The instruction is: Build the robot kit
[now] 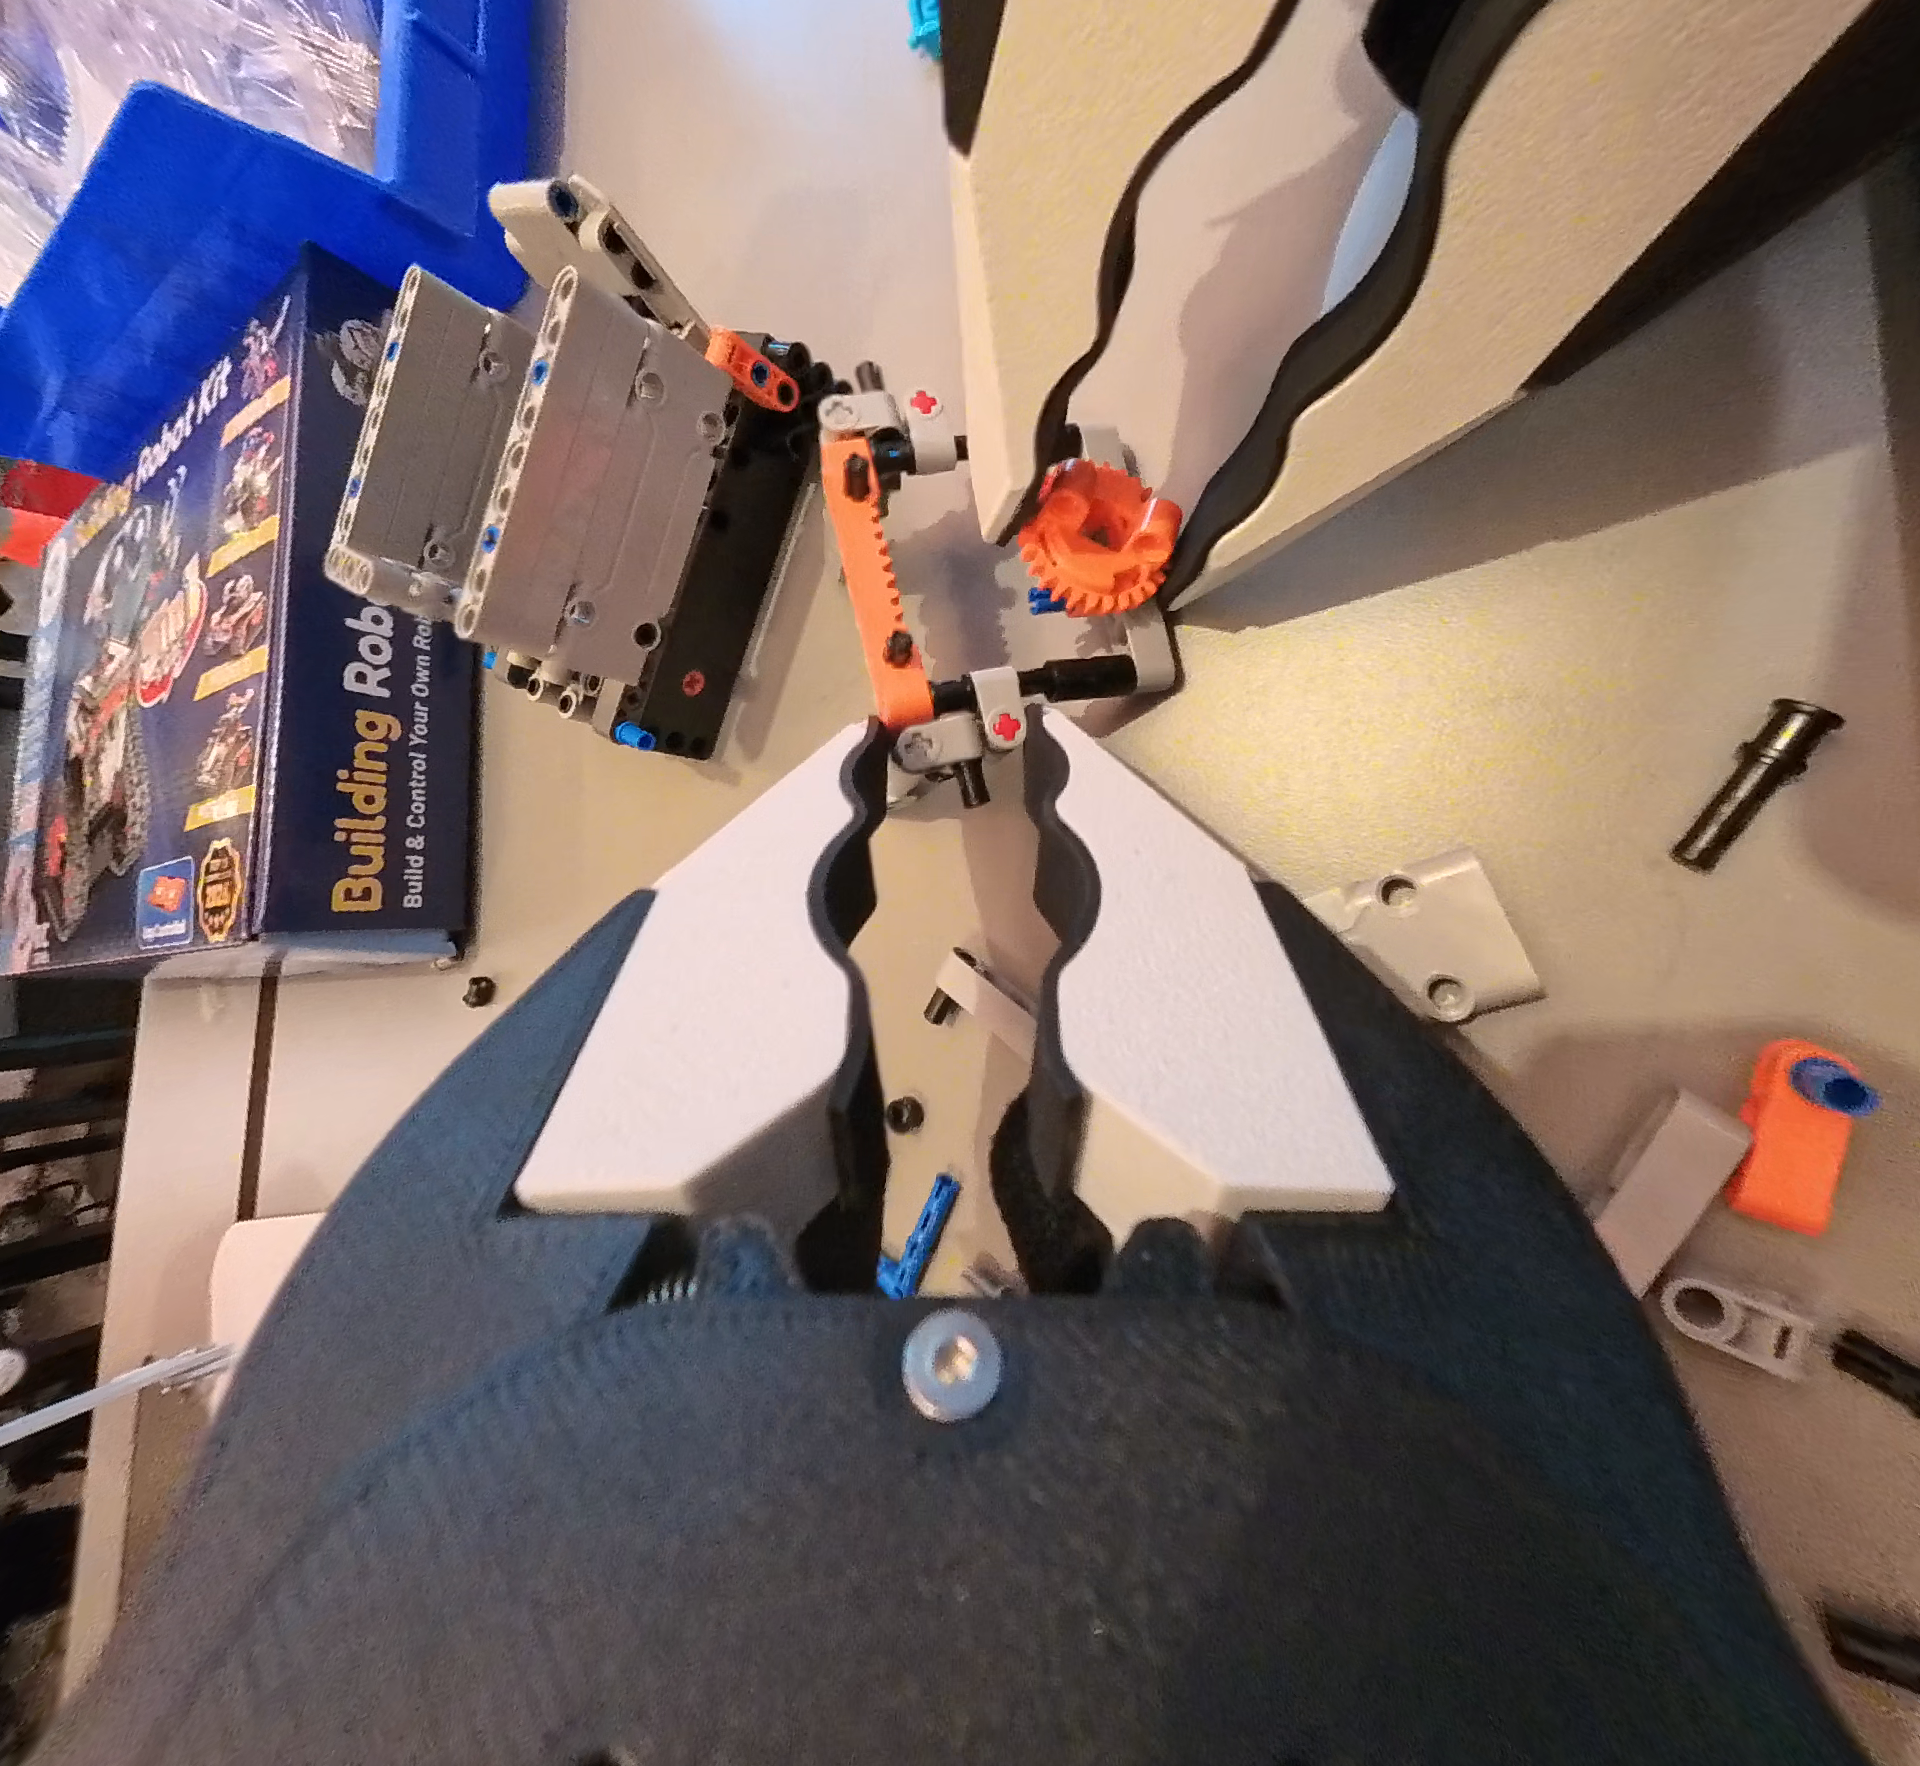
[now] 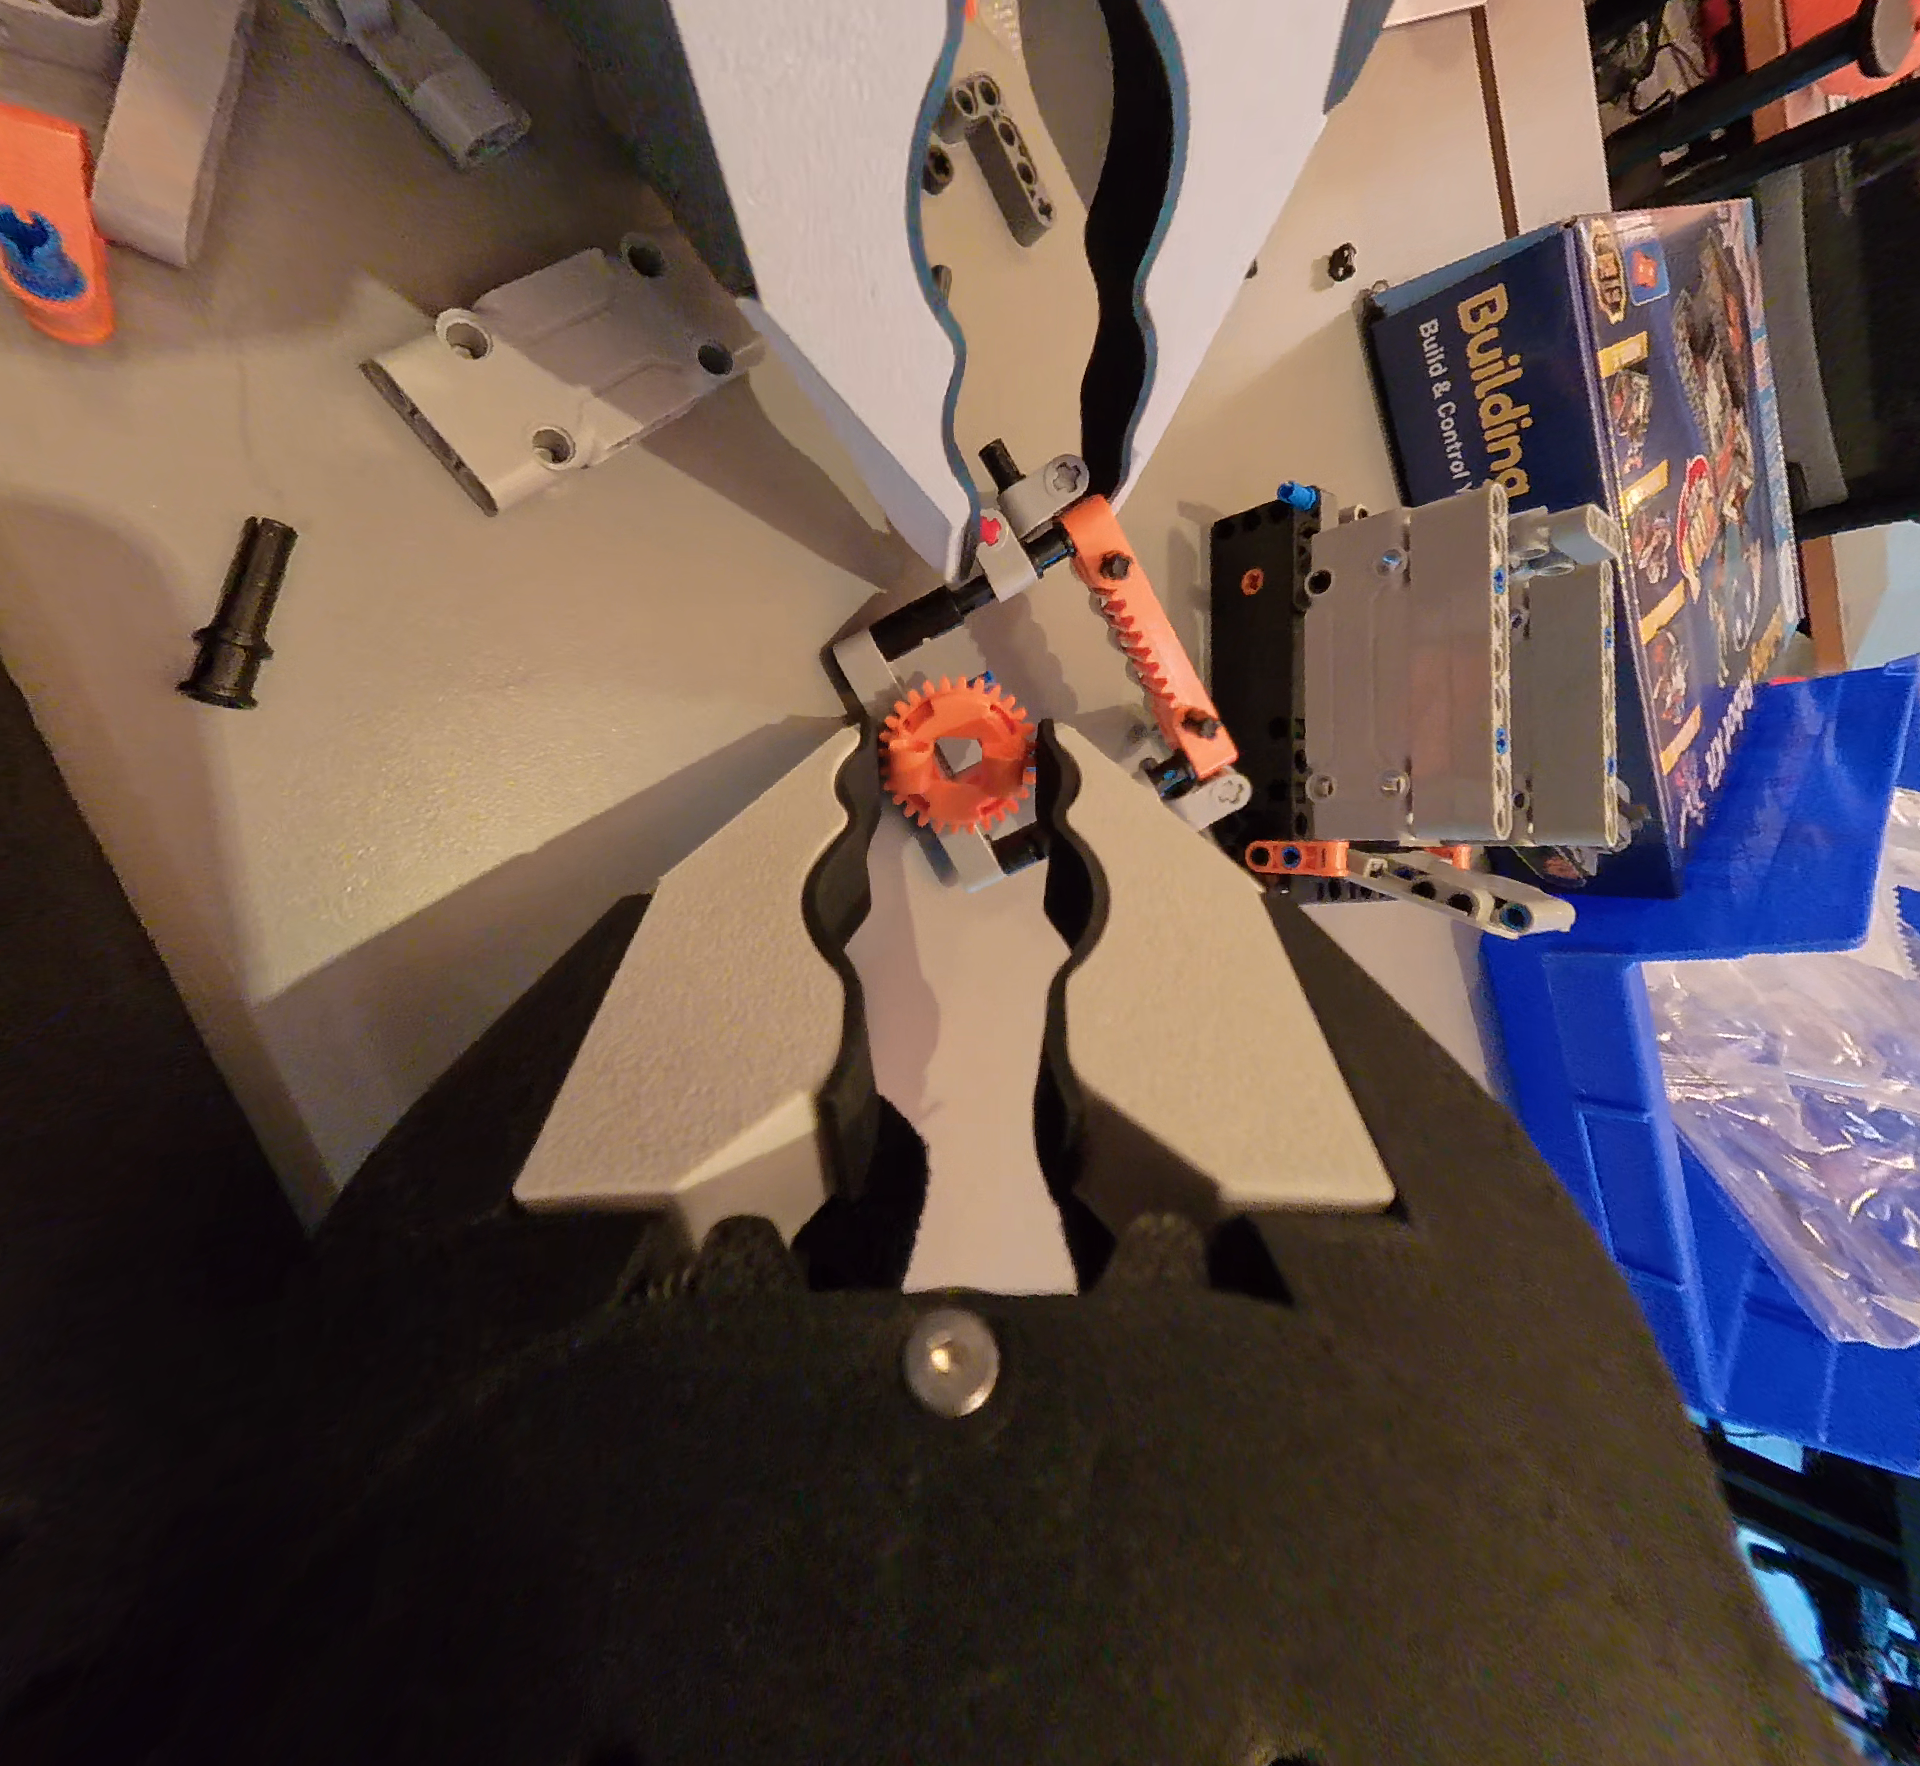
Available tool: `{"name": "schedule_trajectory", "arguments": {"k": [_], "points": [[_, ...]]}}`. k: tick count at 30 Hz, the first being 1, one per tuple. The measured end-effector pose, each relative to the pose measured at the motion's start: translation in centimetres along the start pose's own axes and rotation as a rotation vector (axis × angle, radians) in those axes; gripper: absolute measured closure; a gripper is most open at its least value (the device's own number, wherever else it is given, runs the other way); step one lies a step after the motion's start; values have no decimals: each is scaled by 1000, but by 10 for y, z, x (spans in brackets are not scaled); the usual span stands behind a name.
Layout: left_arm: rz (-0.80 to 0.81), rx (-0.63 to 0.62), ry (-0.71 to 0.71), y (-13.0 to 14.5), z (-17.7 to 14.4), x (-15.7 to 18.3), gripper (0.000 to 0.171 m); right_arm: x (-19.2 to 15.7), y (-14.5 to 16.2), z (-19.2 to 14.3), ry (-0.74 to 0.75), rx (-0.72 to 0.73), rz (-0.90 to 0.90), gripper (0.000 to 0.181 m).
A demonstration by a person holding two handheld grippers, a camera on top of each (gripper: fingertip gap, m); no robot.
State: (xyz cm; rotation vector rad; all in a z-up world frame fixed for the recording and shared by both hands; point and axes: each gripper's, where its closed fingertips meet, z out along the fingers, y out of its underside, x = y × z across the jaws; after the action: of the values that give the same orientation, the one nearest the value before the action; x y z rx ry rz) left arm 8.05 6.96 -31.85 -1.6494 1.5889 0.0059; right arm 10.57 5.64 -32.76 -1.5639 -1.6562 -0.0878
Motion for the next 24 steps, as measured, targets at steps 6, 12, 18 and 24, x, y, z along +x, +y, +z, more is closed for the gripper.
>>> {"name": "schedule_trajectory", "arguments": {"k": [6,12,18,24], "points": [[62,-41,-58,1,0,0,149,0,0,0,8,-9,-1,154],[89,-62,-68,2,-3,3,149,-2,-2,-1,15,-3,-16,154],[112,-41,-71,3,-3,3,149,-3,-2,-1,-21,16,28,154],[167,-69,-112,3,-2,2,149,-4,-2,-1,-53,33,61,154]]}}
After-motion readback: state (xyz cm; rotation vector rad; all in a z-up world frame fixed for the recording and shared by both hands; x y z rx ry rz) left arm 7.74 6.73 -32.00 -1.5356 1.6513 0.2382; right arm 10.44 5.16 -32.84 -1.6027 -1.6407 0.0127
